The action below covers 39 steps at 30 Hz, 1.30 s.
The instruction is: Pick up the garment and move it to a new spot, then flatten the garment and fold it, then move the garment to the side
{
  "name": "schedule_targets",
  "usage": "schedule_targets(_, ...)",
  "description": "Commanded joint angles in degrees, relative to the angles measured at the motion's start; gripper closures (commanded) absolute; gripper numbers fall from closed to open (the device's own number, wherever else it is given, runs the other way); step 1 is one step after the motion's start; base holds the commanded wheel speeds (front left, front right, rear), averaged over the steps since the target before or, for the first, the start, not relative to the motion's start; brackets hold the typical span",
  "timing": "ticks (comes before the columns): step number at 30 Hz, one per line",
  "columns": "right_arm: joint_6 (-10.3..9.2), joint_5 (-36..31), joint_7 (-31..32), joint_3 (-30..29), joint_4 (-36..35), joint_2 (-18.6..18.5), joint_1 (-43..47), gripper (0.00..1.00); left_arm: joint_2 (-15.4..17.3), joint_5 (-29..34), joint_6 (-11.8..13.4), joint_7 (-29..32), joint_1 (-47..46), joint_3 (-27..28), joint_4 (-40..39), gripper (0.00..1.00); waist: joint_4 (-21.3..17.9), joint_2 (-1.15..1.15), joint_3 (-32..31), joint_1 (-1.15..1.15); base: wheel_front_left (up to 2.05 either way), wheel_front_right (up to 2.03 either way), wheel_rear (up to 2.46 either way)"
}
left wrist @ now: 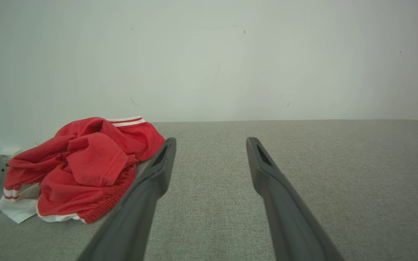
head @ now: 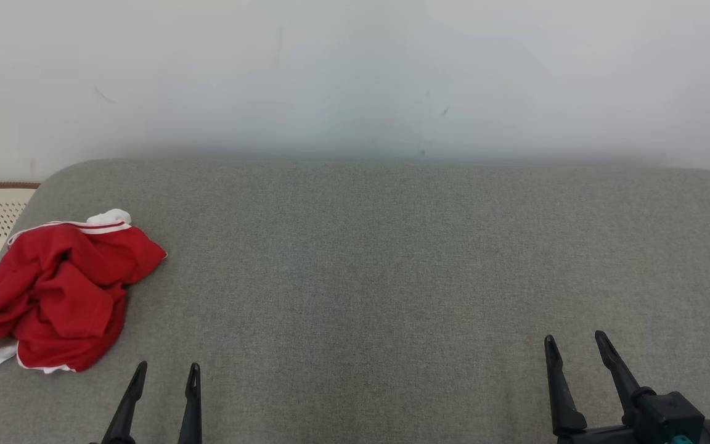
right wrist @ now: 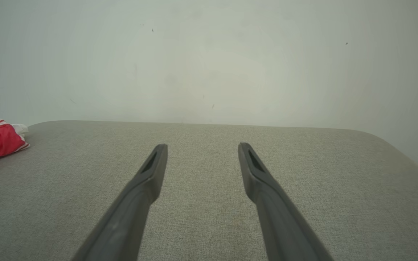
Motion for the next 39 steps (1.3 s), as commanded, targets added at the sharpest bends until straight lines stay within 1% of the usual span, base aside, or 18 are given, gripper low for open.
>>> schedule_targets(1,0.04,0.2,-0.1,0.0,-0.2,-0.1,0.1,0.00,0.4,-0.8,-0.1,-0.4,0.9,0.1,-0.3,0.00,0.0,0.00,0.0,0.00,0.00,0.00,0.00)
schedule_targets(21,0.04,5.6,-0.5,-1.2,0.4,-0.1,0.4,0.00,0.4,-0.7,0.4,-0.4,0.9,0.2,-0.3,0.00,-0.1,0.00,0.3,0.00,0.00,0.00,0.00)
schedule_targets(39,0.04,6.7,-0.4,-1.2,0.7,-0.1,0.1,0.00,0.3,-1.0,0.3,-0.4,0.8,0.4,0.0,0.00,0.0,0.00,0.2,0.00,0.00,0.00,0.00)
